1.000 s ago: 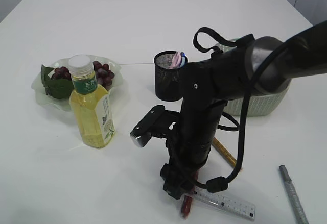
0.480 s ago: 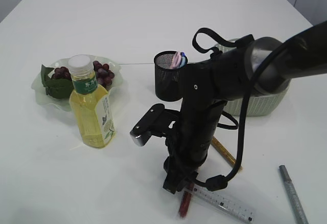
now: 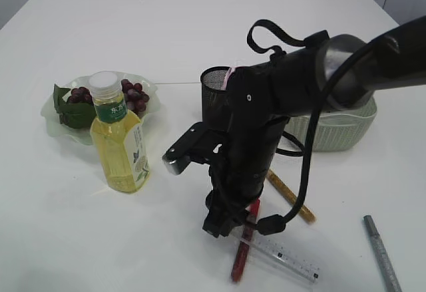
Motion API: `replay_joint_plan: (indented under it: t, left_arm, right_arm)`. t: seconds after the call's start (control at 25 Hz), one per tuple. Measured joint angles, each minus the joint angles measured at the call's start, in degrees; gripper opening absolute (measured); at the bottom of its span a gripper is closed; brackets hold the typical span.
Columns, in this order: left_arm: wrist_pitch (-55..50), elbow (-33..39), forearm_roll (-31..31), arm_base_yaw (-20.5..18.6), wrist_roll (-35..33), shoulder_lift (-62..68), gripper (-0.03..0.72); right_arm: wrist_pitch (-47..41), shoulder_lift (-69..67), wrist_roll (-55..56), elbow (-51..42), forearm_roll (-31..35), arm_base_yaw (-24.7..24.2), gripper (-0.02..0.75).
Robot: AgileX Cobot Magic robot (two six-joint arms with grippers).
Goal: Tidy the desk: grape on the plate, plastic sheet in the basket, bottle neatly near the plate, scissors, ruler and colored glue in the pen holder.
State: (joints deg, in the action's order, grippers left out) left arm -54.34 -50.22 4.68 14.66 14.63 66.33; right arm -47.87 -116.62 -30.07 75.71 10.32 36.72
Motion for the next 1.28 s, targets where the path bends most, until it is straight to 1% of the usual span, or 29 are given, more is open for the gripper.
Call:
replay_joint_plan:
  t: [0.28,0.4,0.52,0.64,0.8,0.92,1.04,1.2,1.28]
  left_arm:
    - [0.0,0.0,0.0,0.0,0.0,0.0,0.239]
    - [0.0,0.0,0.0,0.0,0.0,0.0,0.239]
    - [0.0,0.0,0.0,0.0,0.0,0.0,0.239]
    - [0.0,0.0,0.0,0.0,0.0,0.0,0.239]
    - [0.0,0.0,0.0,0.0,0.0,0.0,0.239]
    - [0.0,0.0,0.0,0.0,0.0,0.0,0.239]
    - [0.0,0.0,-0.11,0.0,0.0,0.0,0.239]
    - [0.0,0.0,-0.6,0.0,0.0,0.0,0.239]
    - [0.0,0.0,-0.7,0.0,0.0,0.0,0.239]
  right_arm:
    - [-3.58,0.15,0.88,4.21,0.0,0.0,0.265]
    - [-3.67,2.22,0.88,4.93,0.0,0.0,0.265]
    - [-3.8,5.7,0.88,5.46,0.11,-1.08,0.265]
    - [-3.95,9.55,0.88,5.45,0.82,-3.34,0.265]
    - [-3.03,14.03,0.56,5.45,6.02,-7.99,0.265]
    - [-0.96,16.09,-4.15,5.45,15.74,-12.48,0.265]
    - [0.44,16.4,-11.91,5.58,30.27,-17.05,0.265]
    - [2.32,16.4,-26.43,5.58,48.4,-22.09,0.265]
    - [3.01,15.63,-33.75,5.61,58.73,-24.39,0.265]
